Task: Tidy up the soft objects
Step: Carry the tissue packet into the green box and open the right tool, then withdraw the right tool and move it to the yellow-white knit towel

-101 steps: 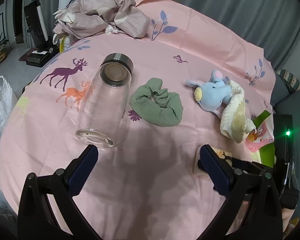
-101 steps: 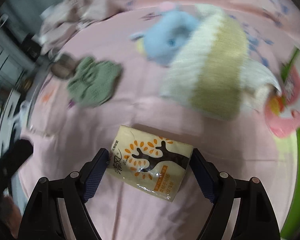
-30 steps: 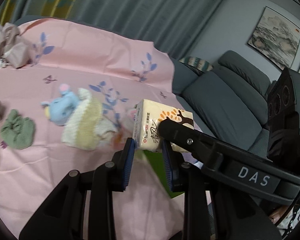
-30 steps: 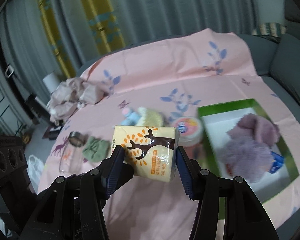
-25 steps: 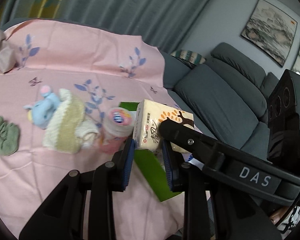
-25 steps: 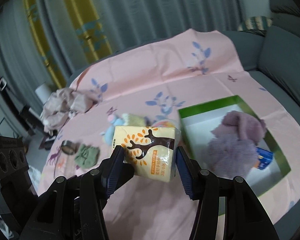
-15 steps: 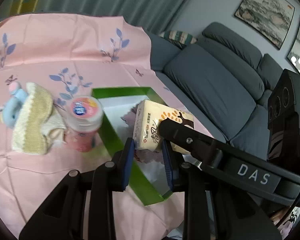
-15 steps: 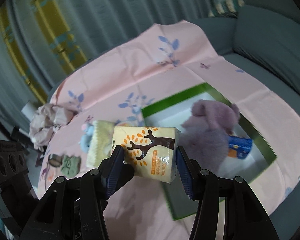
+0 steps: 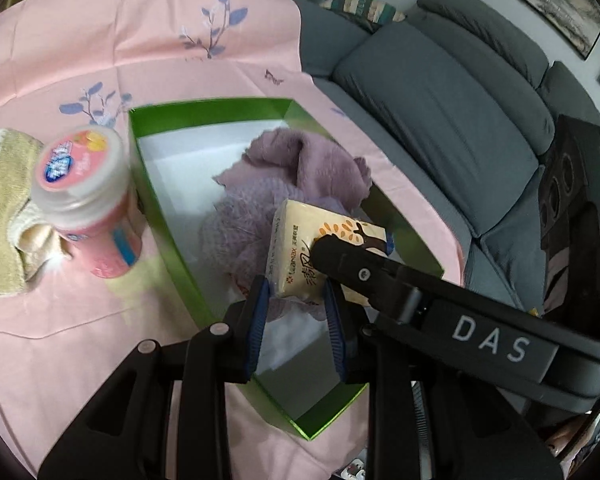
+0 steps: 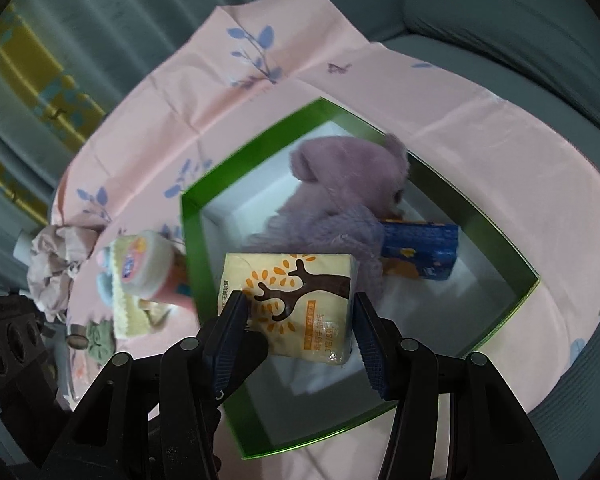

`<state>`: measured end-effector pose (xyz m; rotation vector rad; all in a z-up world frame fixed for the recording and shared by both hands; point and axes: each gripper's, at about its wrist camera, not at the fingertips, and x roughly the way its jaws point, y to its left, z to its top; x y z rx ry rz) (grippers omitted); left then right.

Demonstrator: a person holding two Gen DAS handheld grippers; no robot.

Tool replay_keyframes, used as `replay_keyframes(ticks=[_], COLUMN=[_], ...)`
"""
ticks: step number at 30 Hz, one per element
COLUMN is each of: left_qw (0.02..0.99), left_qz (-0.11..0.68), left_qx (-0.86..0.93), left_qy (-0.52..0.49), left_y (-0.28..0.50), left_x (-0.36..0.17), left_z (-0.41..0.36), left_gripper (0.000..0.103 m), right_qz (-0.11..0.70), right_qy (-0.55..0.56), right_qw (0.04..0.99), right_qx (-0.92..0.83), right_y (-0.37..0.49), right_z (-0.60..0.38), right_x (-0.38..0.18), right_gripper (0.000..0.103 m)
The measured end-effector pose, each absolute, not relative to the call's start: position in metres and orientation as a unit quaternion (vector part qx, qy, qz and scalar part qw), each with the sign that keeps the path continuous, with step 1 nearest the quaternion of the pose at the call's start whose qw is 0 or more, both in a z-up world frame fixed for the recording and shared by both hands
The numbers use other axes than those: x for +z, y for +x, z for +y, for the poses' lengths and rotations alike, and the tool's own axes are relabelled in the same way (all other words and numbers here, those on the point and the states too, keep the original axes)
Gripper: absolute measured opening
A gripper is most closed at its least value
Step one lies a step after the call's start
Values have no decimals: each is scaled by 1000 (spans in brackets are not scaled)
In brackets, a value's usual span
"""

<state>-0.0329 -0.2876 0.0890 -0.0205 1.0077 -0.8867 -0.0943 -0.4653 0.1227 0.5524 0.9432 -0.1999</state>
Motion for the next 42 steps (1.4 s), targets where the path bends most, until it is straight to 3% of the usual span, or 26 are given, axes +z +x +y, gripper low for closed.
replay_keyframes(ticks=[11, 19, 21, 25, 31, 36, 42], left_qw=[777, 780, 784, 795, 808, 819, 834], left_qz=[484, 480, 473, 457, 440, 421, 407], left_qx=[-402, -402, -402, -397, -391, -390, -371], left_qy=[6, 4, 6, 16, 7, -5, -20], left_y=[-34, -37, -40, -45, -48, -52, -52], left_x=[77, 82, 86, 93, 105, 120, 132], left_z=[-299, -296, -293, -288, -270, -251, -220], left_gripper=[25, 32, 41, 45, 60, 80, 98], right_qz=[473, 479, 478, 474, 463, 446, 433], right_qy=[279, 269, 265, 256, 247, 237, 219], right_qw=[829, 828, 829, 833, 842, 854, 867], right_qx=[-104, -115, -119, -125, -127, -123, -111], right_y=[-92, -90, -91, -91, -93, -94, -93], right_z=[-480, -477, -475, -470, -464, -455, -441], right_x=[105, 106, 108, 114, 123, 134, 145], right_gripper=[56, 56, 56, 60, 62, 76, 77])
